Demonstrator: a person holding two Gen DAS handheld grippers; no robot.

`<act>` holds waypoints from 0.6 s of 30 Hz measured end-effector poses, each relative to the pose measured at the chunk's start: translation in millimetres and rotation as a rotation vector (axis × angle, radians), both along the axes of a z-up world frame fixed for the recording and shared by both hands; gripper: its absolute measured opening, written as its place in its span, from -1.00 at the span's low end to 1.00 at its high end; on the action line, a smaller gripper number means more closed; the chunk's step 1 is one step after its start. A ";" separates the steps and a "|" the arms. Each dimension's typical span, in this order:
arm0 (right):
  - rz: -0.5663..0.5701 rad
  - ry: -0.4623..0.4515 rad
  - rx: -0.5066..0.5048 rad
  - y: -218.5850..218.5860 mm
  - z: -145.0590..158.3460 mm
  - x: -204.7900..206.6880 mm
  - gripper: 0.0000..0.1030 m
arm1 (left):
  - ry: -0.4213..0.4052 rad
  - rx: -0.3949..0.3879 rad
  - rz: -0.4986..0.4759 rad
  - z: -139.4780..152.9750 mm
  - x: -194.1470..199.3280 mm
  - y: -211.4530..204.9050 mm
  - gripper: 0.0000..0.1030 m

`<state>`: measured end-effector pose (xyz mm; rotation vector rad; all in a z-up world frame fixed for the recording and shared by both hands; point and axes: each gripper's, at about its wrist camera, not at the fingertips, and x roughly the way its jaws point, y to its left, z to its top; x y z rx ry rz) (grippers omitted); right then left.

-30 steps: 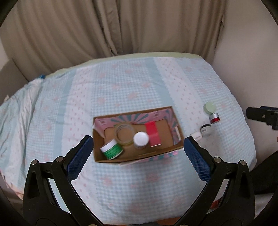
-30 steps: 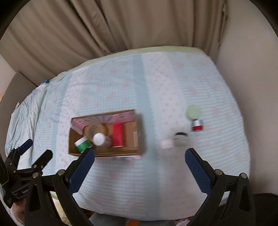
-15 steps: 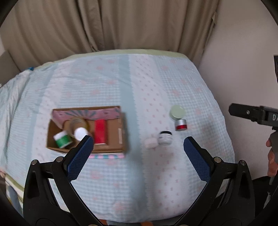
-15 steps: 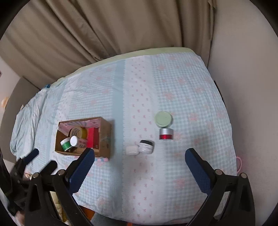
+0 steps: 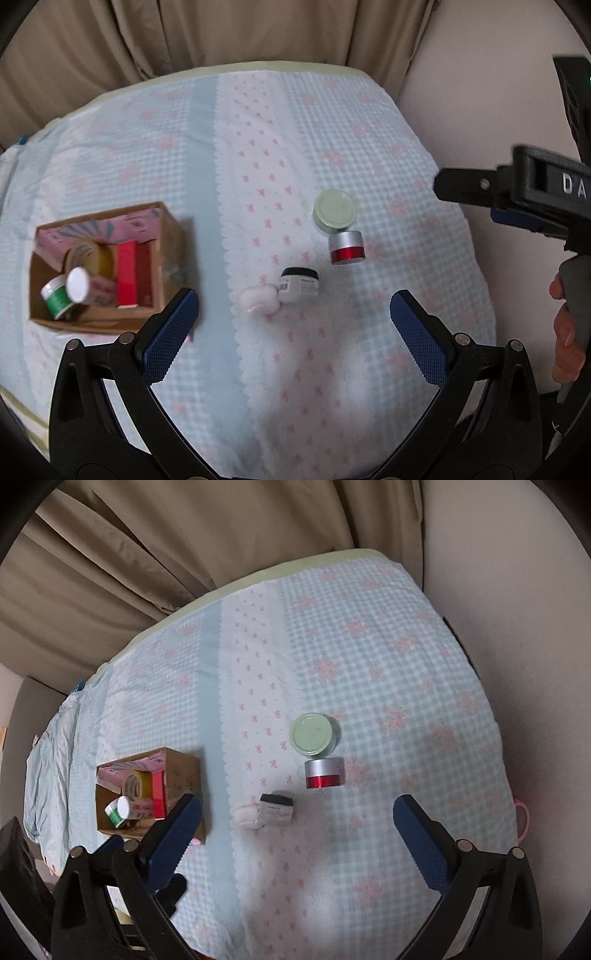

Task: Organize rigid objects
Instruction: 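Move both tools back toward the remaining jars, then grasp the black-lidded Metal DX jar with the left tool while the right tool grasps the red-and-silver jar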

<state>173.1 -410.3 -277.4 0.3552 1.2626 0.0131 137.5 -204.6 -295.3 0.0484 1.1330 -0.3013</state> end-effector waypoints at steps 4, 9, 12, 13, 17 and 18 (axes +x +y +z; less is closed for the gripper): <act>0.002 0.006 0.010 -2.7 -33.5 12.4 0.99 | -0.017 0.030 -0.025 -37.8 8.2 -13.7 0.98; 0.006 0.034 0.030 -3.3 -88.4 27.0 0.88 | -0.012 0.075 -0.057 -90.8 18.8 -28.8 0.87; 0.019 0.051 0.022 -1.0 -114.5 31.6 0.88 | 0.000 0.095 -0.077 -118.2 23.3 -35.1 0.85; 0.023 0.053 0.022 -0.5 -125.4 33.4 0.88 | 0.005 0.105 -0.082 -125.9 25.1 -36.9 0.83; 0.040 0.061 0.033 -0.3 -153.3 38.5 0.88 | 0.026 0.128 -0.097 -157.6 33.2 -42.5 0.69; 0.051 0.067 0.037 0.2 -161.8 39.6 0.88 | 0.031 0.128 -0.097 -162.5 34.7 -42.9 0.67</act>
